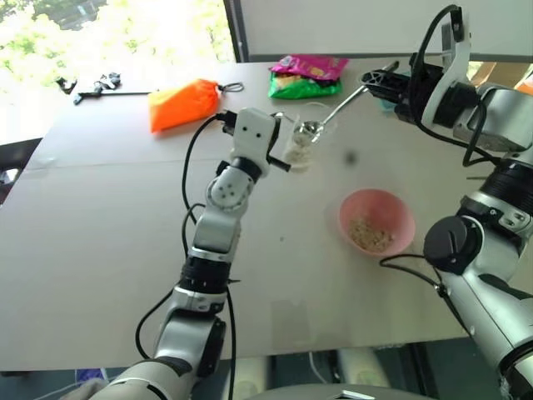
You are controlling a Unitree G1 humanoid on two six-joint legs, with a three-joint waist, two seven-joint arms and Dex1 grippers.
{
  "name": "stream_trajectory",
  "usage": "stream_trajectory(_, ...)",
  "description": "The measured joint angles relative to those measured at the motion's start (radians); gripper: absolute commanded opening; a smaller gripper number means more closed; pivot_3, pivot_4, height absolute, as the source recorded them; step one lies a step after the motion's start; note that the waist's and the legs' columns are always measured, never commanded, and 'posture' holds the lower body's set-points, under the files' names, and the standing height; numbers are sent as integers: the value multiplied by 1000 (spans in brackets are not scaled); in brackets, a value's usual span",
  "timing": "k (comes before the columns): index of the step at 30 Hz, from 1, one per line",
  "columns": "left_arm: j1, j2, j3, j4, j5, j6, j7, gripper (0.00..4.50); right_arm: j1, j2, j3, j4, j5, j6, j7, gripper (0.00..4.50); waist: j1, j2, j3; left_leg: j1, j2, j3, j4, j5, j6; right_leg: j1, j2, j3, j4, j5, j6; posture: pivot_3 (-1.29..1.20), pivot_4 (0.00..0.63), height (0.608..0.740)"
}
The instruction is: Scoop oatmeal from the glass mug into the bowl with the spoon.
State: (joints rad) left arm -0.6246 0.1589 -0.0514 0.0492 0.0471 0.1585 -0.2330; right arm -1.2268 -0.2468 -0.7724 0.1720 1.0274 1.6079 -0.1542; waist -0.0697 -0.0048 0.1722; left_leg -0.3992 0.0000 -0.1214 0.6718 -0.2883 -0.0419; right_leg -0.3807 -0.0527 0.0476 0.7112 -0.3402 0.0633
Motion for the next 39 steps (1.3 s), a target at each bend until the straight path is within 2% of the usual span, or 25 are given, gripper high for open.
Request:
stream_trajectory(12,29,0,-27,1,7,-10,-10,29,-13,-44,-90,98,127,0,-165,0,0,0,0,0,0,1,0,0,0,0,0,1,0,0,0,0,150,740)
stream_trajectory(23,33,1,-38,24,7,-14,-26,29,-17,-122,-87,151,347,-1,-310,0,0,0,0,-1,0,1,0,0,0,0,0,1,0,0,0,0,150,740)
stream_trajectory(28,32,-2,-38,25,7,-19,-32,29,25,-171,-27,153,492,-26,-384,0,2,0,0,-2,0,1,0,0,0,0,0,1,0,0,0,0,150,740)
stream_trajectory(32,23,-13,-41,27,7,-21,-37,29,133,-254,81,141,695,-109,-466,0,5,0,0,-3,0,1,1,0,0,0,0,0,-1,0,0,0,150,740)
stream_trajectory(33,19,-13,-46,28,7,-22,-46,29,187,-289,135,116,800,-170,-504,0,4,0,0,-4,0,1,1,0,0,0,0,0,-1,0,0,0,150,740)
stream_trajectory(39,4,-18,-68,35,6,-34,-68,29,264,-339,208,33,908,-289,-526,0,-1,0,0,-3,1,2,1,0,1,0,0,0,-1,0,0,0,150,740)
